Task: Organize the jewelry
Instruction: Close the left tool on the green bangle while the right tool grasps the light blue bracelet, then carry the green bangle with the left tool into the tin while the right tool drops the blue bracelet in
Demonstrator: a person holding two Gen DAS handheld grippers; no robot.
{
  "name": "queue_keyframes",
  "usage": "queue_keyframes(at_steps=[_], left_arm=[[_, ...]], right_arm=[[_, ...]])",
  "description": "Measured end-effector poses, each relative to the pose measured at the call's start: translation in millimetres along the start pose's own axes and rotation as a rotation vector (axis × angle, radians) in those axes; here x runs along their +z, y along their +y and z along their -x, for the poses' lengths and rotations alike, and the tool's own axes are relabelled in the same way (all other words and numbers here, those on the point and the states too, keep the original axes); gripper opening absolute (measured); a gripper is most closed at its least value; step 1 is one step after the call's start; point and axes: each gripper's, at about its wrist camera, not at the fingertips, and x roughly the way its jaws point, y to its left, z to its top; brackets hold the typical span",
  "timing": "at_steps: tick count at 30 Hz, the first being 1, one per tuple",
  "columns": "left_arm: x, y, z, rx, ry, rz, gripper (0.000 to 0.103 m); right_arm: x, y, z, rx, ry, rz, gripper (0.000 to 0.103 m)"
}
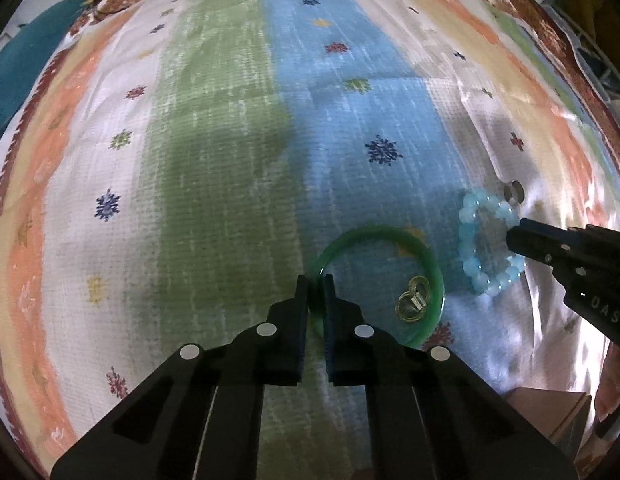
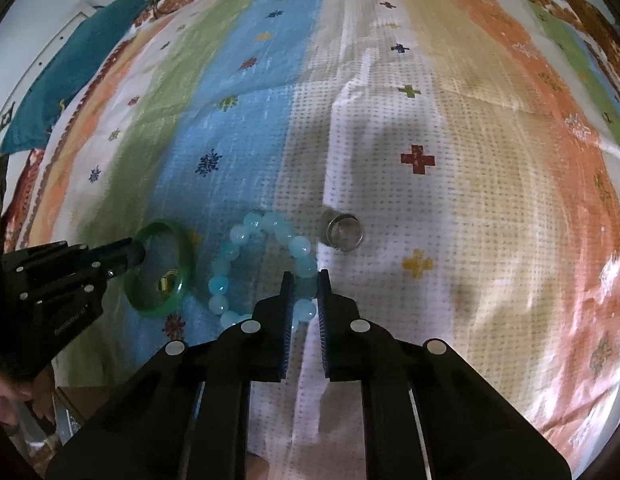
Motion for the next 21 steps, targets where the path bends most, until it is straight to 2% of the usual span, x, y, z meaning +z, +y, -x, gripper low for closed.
queue_keyframes(at_steps=[3, 10, 21], left_arm=[[-3, 3, 5, -0.001, -0.012, 0.005, 0.006], [-8, 5, 25, 0.015, -0.065, 0.018, 0.007], [-8, 1, 50, 0.006, -0.115, 0.016, 0.008]], right_arm=[[0, 1, 5, 0.000, -0.013, 0.011, 0.012], [-6, 22, 19, -0.076, -0.055, 0.137, 0.012], [-8, 30, 43, -0.054, -0.108, 0.148, 0.012]])
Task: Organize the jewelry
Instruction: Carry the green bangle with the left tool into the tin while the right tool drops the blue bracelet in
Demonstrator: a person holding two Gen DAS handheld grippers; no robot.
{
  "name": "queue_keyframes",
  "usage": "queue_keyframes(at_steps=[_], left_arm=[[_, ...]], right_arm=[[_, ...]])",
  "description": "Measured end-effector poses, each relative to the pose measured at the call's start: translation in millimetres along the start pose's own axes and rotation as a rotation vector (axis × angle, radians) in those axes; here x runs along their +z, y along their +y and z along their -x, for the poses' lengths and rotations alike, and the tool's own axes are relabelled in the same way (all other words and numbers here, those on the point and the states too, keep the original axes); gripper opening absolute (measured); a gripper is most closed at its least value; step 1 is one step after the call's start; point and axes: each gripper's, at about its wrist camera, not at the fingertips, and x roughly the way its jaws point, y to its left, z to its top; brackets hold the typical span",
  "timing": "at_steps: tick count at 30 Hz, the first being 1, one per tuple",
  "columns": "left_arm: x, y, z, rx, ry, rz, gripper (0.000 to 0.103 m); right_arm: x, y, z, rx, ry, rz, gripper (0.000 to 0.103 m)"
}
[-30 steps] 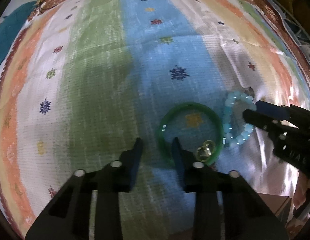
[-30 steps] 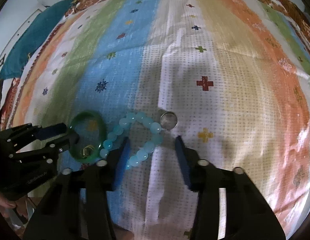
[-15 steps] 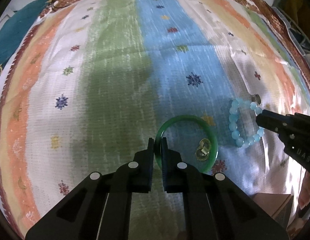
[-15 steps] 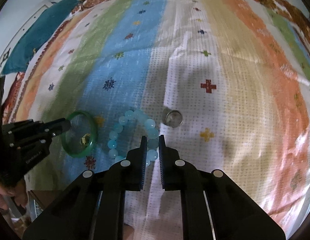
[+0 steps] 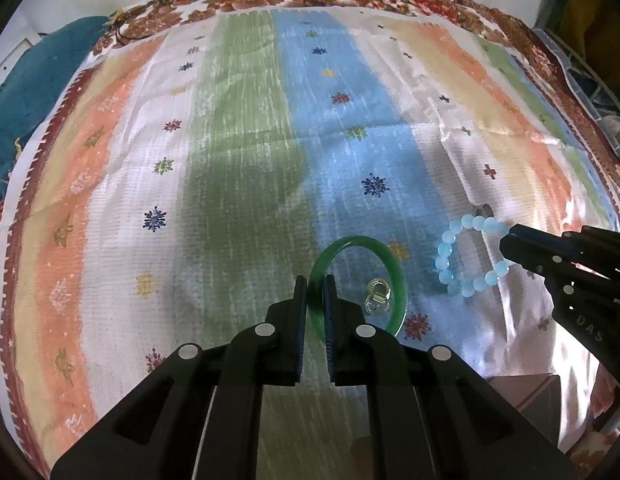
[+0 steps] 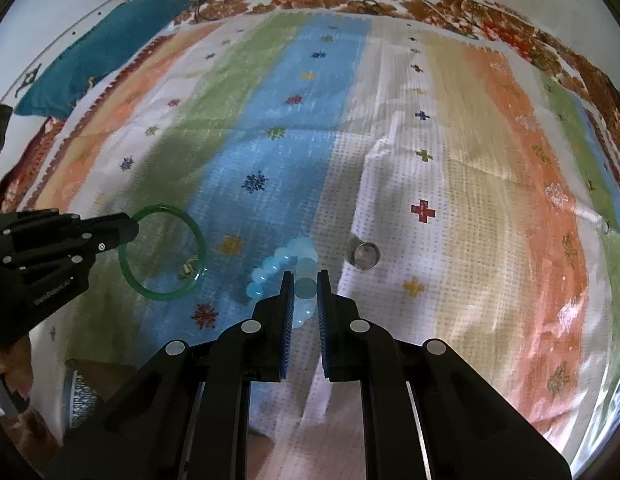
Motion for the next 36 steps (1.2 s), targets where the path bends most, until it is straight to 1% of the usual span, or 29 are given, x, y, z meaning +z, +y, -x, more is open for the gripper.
queue_keyframes(at_steps=[7, 17, 20, 22, 27, 31, 36], left_arm=[[0, 1, 22, -0.005, -0.042, 0.018, 0.008], [-4, -4, 57, -0.008, -0.103, 0.019, 0.008], [-8, -12, 68, 0.023, -0.130, -0.007, 0.008], [-10, -16, 76, 0.004, -0.144, -0.010, 0.008], [-19, -23, 93, -0.015, -0.173, -0.020, 0.008], [-25, -28, 105, -0.015, -0.197, -0.019, 0.008], [-33, -32, 112, -0.012, -0.206, -0.026, 0.008]], right_arm=[[-3, 10, 15, 0.011, -0.026, 0.007, 0.012], [-10, 19, 51, 0.030, -0.102, 0.012, 0.012], [-12, 20, 61, 0.039, -0.122, 0.012, 0.012], [-14, 20, 67, 0.042, -0.134, 0.011, 0.012], [-23, 22, 82, 0.037, -0.167, 0.014, 0.012], [-27, 25, 95, 0.025, -0.202, 0.024, 0.012], [-33, 33, 112, 0.016, -0.254, 0.049, 0.012]])
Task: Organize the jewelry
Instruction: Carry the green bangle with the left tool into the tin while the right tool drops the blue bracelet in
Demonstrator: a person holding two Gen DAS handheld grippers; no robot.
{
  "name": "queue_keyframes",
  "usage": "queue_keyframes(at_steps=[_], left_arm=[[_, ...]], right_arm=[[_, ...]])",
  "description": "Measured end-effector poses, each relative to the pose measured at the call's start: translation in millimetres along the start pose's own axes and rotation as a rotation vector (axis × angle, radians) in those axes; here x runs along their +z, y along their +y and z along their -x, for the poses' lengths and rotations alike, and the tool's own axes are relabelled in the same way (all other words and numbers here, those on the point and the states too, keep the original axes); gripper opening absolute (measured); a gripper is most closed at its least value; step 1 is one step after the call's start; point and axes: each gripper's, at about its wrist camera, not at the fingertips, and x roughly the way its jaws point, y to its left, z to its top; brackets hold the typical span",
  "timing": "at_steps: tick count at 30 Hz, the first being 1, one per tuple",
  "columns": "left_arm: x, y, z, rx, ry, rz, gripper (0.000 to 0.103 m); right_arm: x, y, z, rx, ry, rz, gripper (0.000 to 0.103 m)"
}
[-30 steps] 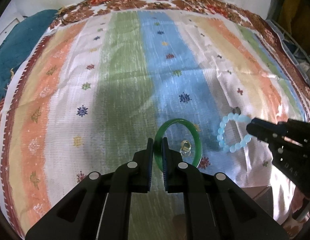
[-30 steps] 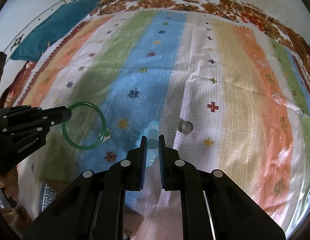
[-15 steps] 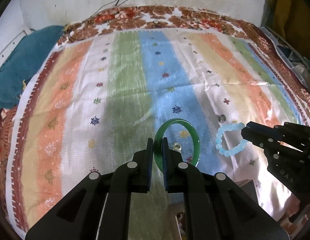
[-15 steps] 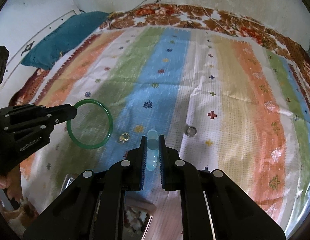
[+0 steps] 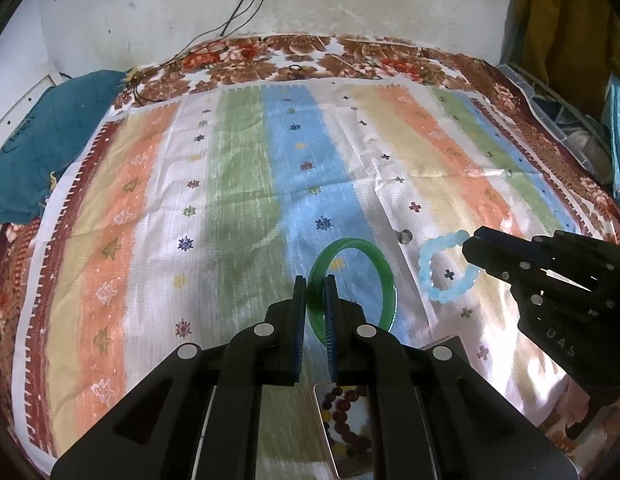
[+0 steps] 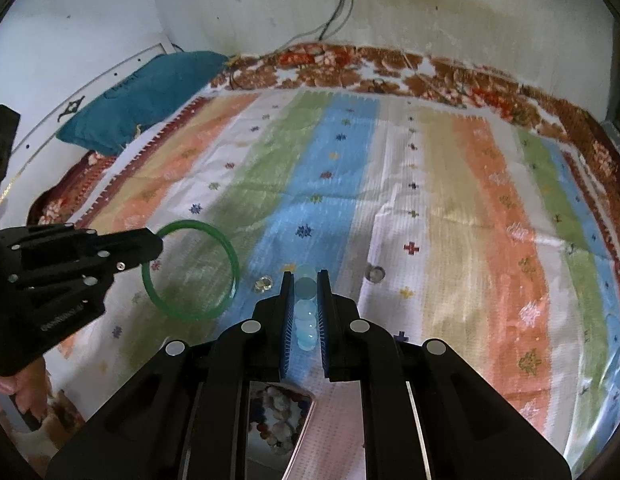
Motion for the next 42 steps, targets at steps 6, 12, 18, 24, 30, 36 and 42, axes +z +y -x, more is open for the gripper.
queue_keyframes(at_steps=[6, 12, 18, 24, 30, 36, 42], left_arm=[[-8, 1, 15, -0.022, -0.023, 0.020, 0.008], [-17, -4, 26, -0.033, -0.035, 0.020, 0.008], [-29, -9, 29, -0.037, -0.022, 0.011, 0.009], [-38, -10, 37, -0.041, -0.029, 0.025, 0.009], [-47, -16, 42, -0.047, -0.027, 0.031, 0.009], [-56, -21, 45, -0.042, -0.022, 0.023, 0.009], [-61, -29, 42, -0.022, -0.003, -0.011, 0.009]], right_arm=[[-7, 4, 15, 0.027, -0.025, -0.003, 0.012], [-12, 4, 30, 0.036, -0.052, -0.016, 0.012], [-21, 5, 37, 0.046, -0.051, -0.013, 0.012], [-29, 6, 44, 0.059, -0.052, -0.017, 0.012], [-38, 12, 49, 0.077, -0.043, -0.007, 0.012], [-45, 15, 54, 0.098, -0.043, -0.011, 0.012], [-53, 20, 53, 0.124, -0.017, -0.004, 0.012]])
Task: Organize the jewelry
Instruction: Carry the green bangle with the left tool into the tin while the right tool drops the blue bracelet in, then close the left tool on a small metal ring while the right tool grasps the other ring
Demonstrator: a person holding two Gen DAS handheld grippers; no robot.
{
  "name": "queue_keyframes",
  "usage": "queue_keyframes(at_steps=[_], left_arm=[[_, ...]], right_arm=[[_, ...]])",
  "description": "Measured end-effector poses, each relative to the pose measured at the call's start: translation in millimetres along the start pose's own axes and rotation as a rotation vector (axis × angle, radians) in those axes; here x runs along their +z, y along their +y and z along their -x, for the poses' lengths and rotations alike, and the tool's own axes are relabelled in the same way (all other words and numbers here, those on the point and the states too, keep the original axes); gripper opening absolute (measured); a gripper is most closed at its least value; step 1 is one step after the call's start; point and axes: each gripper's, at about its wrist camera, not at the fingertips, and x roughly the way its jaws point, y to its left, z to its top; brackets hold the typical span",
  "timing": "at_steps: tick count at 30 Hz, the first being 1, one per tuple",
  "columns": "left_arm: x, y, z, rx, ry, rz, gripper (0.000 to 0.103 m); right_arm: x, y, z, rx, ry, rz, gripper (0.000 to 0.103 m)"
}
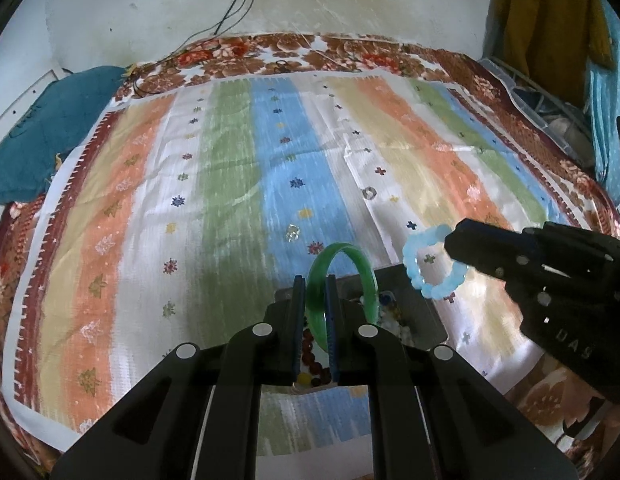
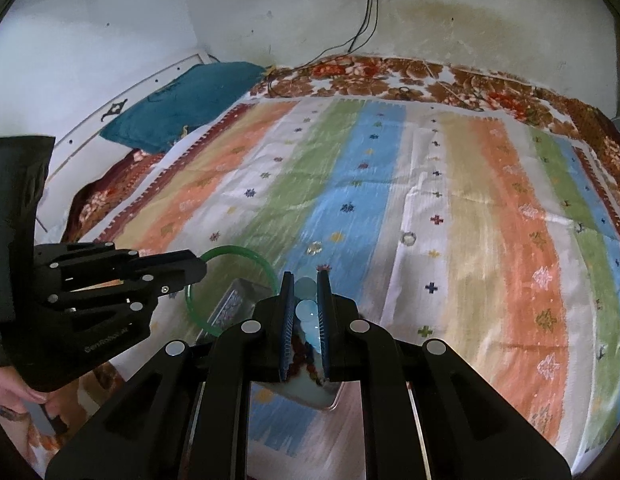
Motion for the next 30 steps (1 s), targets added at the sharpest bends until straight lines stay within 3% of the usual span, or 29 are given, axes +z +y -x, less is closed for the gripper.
queue_keyframes(at_steps=[9, 12, 15, 19, 23, 30], left_arm=[[-3, 2, -10, -0.017, 0.057, 0.024, 0.011], [-2, 8, -12, 0.017, 0.064, 0.049, 0.023], [-1, 15, -13, 0.018, 0.067, 0.071, 0.030], [-1, 19, -17, 0.023, 0.077, 0.076, 0.040], [1, 20, -20, 0.014, 0.074, 0.066, 0.048], [11, 23, -33, 0.022, 0.085, 0.052, 0.057]], right_arm=[[-3, -3, -2, 0.013, 0.019, -0.019, 0.014], [-2, -8, -2, -0.024, 0.012, -0.033, 0.034], [-3, -13, -5, -0.056, 0.022, -0.031, 0.035], [-2, -22, -11, -0.072, 0.032, -0.055, 0.050], [2, -31, -15, -0.119, 0.039, -0.072, 0.055], [10, -45, -27, -0.120, 0.061, -0.112, 0.064]])
